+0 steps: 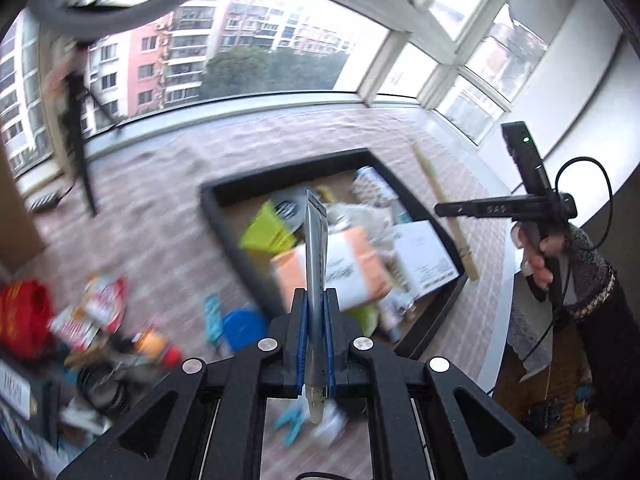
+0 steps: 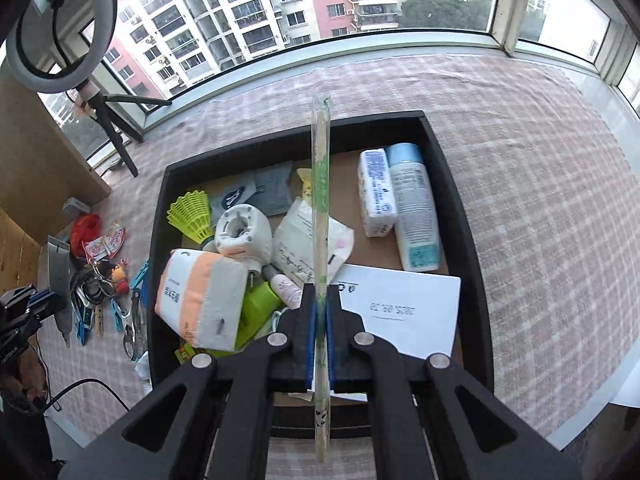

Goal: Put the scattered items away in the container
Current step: 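Carry the grey tube and stick over the tray and open both grippers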

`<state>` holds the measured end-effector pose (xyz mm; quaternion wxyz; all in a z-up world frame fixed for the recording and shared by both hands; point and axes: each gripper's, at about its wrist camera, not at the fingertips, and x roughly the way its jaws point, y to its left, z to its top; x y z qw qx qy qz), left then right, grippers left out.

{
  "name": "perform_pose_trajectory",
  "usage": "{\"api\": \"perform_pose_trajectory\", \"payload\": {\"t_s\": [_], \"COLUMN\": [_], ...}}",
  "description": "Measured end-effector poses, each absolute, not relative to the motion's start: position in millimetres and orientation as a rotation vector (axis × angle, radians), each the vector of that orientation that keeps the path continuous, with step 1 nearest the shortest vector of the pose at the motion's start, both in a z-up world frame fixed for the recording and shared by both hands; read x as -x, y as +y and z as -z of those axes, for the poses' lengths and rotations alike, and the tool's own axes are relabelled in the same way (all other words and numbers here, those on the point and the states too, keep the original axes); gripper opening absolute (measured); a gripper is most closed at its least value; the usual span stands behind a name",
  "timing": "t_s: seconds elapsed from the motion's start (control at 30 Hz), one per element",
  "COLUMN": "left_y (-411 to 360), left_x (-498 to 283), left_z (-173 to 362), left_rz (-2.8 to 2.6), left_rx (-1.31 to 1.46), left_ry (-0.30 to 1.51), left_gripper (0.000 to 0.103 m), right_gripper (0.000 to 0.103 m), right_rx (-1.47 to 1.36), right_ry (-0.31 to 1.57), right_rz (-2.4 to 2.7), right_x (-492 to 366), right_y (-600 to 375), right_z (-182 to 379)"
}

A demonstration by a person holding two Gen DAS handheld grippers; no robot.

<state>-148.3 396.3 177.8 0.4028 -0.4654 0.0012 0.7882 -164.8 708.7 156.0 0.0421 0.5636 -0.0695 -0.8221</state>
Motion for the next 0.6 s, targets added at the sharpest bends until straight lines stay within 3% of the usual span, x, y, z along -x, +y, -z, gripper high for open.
{"api": "perform_pose_trajectory", "payload": {"t_s": [0.2,0.27,0.3,0.33,0.37,0.6], "left_y": [487,512,521,524,525,490], "left_x": [158,164,166,166,165,166], "left_z": [-198,-197,-197,-199,-201,-205], "left_rz": [-1.912,-1.915,-1.931,-1.955,-1.978,-2.043], "left_rx": [1.113,1.148,1.160,1.138,1.117,1.118], "left_ry": [0.010,0.038,0.052,0.052,0.065,0.070], "left_gripper": [0.007,0.036,0.056,0.054,0.054,0.054], "right_gripper": [0.004,0.008,0.014,0.032,0.040,0.042], "right_rx": [-1.731,-1.696,-1.704,-1.718,-1.703,-1.595], "right_ry": [-0.219,-0.182,-0.155,-0.144,-0.148,-0.189], "right_rz": [2.531,2.550,2.565,2.582,2.604,2.618], "right_x": [166,167,168,168,168,165], "right_y": [721,720,719,719,720,709], "right_z": [-152,-155,-157,-158,-161,-172]}}
